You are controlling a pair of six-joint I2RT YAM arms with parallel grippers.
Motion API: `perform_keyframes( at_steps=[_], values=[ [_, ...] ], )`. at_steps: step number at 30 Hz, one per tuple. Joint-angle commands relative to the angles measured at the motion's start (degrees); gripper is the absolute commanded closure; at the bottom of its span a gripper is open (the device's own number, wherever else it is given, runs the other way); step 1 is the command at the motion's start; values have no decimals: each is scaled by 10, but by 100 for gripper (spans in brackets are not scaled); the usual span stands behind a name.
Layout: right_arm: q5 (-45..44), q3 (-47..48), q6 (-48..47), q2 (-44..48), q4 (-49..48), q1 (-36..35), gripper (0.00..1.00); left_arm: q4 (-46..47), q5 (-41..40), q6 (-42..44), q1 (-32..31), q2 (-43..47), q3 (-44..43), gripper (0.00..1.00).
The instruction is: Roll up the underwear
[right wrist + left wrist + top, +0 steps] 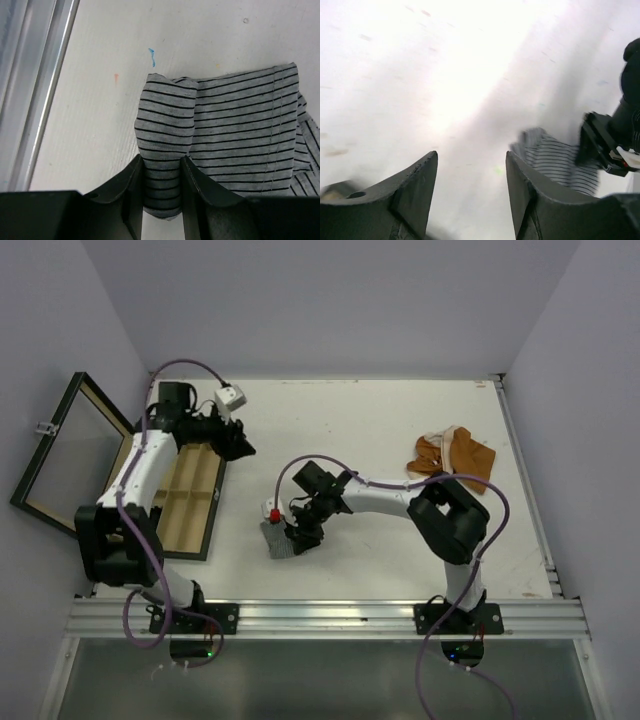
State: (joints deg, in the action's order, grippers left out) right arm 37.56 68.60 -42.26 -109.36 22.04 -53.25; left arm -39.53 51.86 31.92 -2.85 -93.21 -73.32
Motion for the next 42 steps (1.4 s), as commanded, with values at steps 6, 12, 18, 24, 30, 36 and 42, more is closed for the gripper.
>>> perform_keyframes(
  at_steps=[6,12,18,24,30,36,42],
  values=[
    [116,114,161,-191,155,61,100,40,-75,108,10,200,104,41],
    [148,187,272,-269,162,98,100,11,-162,248,-103,332,270,41],
    [170,205,313,-313,165,106,100,45,-230,233,-231,394,353,43],
    [189,214,329,-336,168,111,100,83,-274,194,-346,341,372,43],
    [191,212,328,-338,168,118,100,144,-309,186,-382,277,382,42],
    [188,214,328,-336,168,121,100,176,-330,178,-392,212,397,49],
    [173,216,324,-320,168,131,82,162,-338,166,-408,147,404,83]
  ],
)
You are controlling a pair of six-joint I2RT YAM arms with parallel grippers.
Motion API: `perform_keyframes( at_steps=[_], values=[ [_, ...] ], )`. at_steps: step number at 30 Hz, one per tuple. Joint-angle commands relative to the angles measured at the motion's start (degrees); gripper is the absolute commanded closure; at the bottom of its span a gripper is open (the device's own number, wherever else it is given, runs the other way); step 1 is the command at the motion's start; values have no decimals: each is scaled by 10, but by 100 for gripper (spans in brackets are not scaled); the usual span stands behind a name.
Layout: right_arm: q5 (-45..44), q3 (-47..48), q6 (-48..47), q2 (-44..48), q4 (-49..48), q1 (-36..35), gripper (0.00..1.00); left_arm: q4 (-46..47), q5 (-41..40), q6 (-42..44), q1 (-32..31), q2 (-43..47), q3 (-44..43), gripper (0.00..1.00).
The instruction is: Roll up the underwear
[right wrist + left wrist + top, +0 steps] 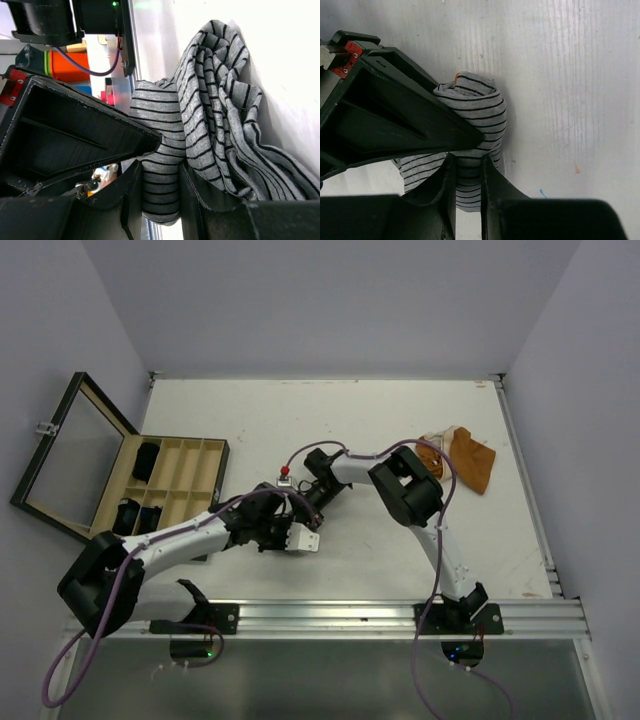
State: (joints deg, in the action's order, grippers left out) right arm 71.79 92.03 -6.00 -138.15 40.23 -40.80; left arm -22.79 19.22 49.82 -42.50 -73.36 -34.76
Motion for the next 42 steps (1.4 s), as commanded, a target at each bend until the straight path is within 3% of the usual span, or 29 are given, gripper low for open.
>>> perform_keyframes(
  at_steps=[1,3,8,9,10,16,22,28,32,36,42],
  values=[
    [-185,-19,-40,-18,-14,9,77,-9,-11,-13,-12,-56,19,88],
    [-218,-19,-54,-2,-9,10,62,-22,-6,-10,-12,-75,19,100],
    [-314,-18,-77,73,-9,19,44,-56,5,-3,-12,-113,8,100],
    [-324,-15,-81,82,-9,23,29,-67,11,-2,-12,-123,3,100],
    [-335,-12,-82,91,-9,32,27,-75,13,0,-12,-130,-2,100],
    [-366,6,-94,156,-4,100,24,-156,56,15,0,-192,-63,100],
    [-345,-62,-111,254,-38,167,30,-280,111,54,63,-321,-191,100],
    [-302,-136,-168,355,-24,181,36,-373,143,67,109,-447,-317,100],
    [-279,-208,-203,441,-65,179,38,-422,153,80,127,-529,-415,100],
    [-307,-254,-233,501,-103,148,39,-445,150,84,145,-607,-490,99],
    [-414,-296,-270,523,-174,3,36,-471,150,95,170,-676,-571,99]
  ],
)
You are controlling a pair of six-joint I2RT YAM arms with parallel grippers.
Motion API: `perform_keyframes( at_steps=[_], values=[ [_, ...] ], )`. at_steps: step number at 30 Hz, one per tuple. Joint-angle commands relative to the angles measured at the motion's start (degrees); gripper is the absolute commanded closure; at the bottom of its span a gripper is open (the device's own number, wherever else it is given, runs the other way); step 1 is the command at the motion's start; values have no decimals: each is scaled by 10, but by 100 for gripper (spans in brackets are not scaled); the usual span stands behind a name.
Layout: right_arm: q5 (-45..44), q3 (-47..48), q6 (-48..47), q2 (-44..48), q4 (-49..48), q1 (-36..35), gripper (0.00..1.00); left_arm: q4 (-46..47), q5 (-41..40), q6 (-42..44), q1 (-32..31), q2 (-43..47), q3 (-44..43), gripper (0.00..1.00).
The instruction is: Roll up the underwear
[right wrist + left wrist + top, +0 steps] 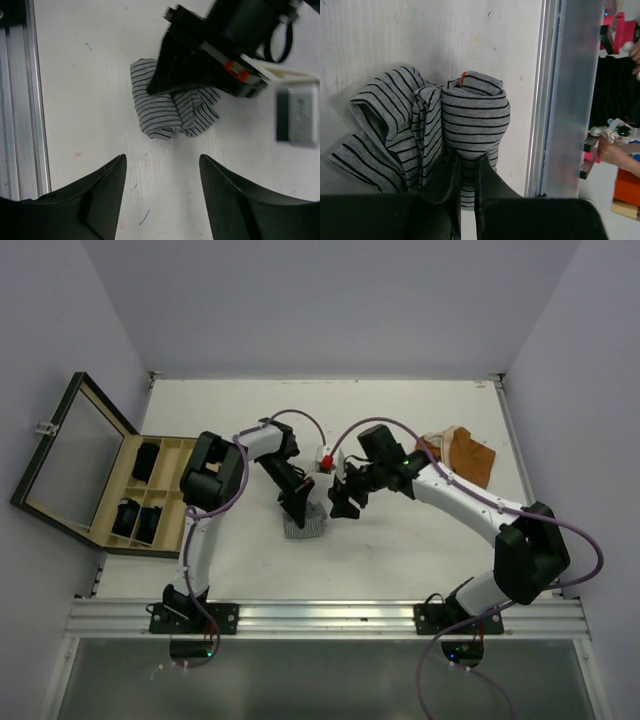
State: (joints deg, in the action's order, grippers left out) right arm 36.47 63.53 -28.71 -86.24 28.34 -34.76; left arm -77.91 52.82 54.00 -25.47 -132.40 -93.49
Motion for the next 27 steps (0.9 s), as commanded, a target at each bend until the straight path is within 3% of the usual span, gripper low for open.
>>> perform_keyframes(
  at_steps=[1,5,13,19,27],
  values=[
    [-73,-13,-49,-3,-66,-71,35,79,-188,55,0,-89,13,99],
    [-112,-19,-110,-35,-89,-137,32,78,-187,59,1,-103,2,99],
    [-135,-45,-179,-85,-149,-190,27,72,-185,59,6,-128,-17,99],
    [-143,-59,-196,-98,-177,-223,30,61,-176,61,10,-138,-32,99],
    [-242,-107,-188,-100,-274,-261,39,38,-155,70,12,-152,-47,99]
  ],
)
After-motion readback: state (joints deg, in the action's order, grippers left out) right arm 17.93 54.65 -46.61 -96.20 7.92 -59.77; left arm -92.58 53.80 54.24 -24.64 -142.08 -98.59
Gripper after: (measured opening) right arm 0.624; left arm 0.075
